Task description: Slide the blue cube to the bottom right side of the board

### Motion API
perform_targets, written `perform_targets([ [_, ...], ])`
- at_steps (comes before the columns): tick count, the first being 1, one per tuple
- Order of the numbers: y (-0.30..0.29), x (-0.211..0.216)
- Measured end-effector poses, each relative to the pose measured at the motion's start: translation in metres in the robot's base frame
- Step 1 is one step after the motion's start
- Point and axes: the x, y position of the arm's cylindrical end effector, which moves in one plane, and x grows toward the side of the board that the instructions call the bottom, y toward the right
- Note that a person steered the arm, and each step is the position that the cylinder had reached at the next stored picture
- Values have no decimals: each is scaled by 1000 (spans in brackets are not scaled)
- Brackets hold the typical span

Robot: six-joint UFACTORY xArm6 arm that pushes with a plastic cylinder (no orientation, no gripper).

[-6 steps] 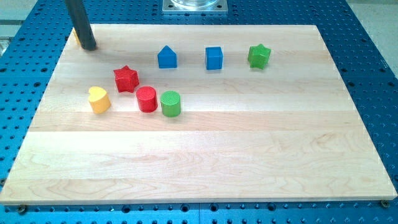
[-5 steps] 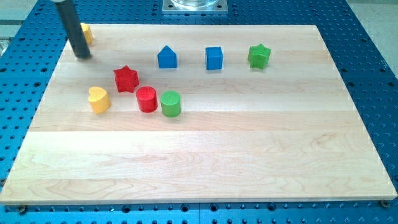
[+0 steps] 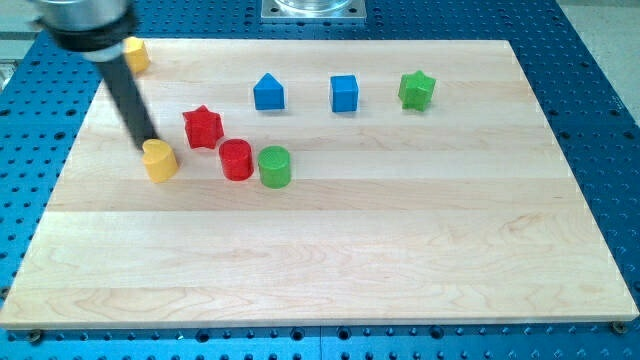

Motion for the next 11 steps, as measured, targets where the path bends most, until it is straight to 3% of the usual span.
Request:
perform_targets([
  [2, 76, -120],
  [4, 195, -131],
  [6, 189, -86],
  [8, 228, 3],
  [11, 218, 102],
])
